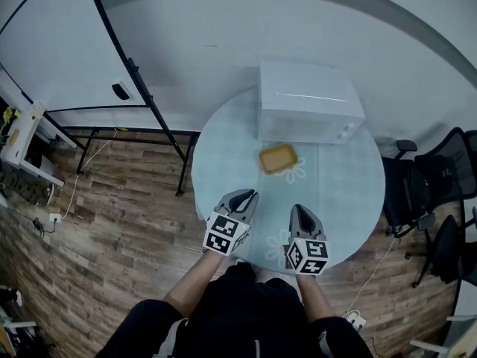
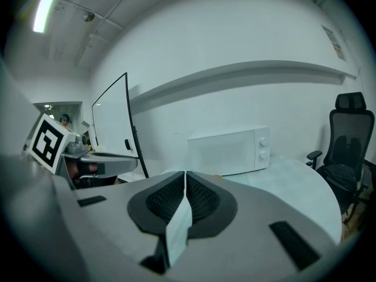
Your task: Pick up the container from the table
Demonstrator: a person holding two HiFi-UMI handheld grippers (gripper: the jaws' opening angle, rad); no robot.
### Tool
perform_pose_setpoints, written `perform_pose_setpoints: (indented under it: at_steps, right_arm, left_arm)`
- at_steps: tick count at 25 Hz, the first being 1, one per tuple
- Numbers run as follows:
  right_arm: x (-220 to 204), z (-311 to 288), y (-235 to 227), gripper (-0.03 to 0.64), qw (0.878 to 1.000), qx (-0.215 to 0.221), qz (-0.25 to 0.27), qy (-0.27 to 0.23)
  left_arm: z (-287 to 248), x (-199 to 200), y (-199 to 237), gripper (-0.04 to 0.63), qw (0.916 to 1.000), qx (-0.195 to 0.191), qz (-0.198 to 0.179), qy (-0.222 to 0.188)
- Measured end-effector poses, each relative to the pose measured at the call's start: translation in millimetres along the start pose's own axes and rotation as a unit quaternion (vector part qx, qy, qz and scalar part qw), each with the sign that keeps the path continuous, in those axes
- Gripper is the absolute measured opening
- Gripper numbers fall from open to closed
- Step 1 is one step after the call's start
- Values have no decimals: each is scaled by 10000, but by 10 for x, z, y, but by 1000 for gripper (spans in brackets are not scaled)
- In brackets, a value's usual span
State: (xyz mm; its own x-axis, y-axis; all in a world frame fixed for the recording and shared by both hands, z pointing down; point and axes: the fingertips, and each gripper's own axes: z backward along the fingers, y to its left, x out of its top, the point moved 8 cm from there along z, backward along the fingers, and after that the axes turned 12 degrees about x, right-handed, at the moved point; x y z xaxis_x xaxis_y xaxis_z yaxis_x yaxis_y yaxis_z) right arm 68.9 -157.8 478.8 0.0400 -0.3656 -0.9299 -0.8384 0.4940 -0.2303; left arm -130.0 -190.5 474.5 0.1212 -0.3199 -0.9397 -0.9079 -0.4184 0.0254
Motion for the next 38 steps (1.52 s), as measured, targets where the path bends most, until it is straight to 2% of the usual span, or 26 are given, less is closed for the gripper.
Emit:
perform_pose_setpoints:
  at_steps: [10, 17, 22, 29, 38]
  right_arm:
    - [-23, -151, 27, 26, 9997, -162, -5, 190]
    - [-21, -185, -55, 26, 9995, -180, 93, 229]
    - [-9, -220, -131, 26, 9992, -102, 308, 224]
    - [13, -244, -398, 26, 9996, -87, 132, 219]
    - [6, -233, -736, 26, 9993, -193, 53, 325]
  left_arm:
    - [-284, 7, 233, 32, 9999, -157, 60, -9]
    - [-427, -33, 257, 34, 9999, -87, 108, -6]
    - [-571, -9, 253, 74, 10000, -8, 82, -7]
    - [-939, 51, 194, 115, 9998, -58, -117, 126]
    - [-1362, 10, 217, 128, 9984, -51, -390, 407]
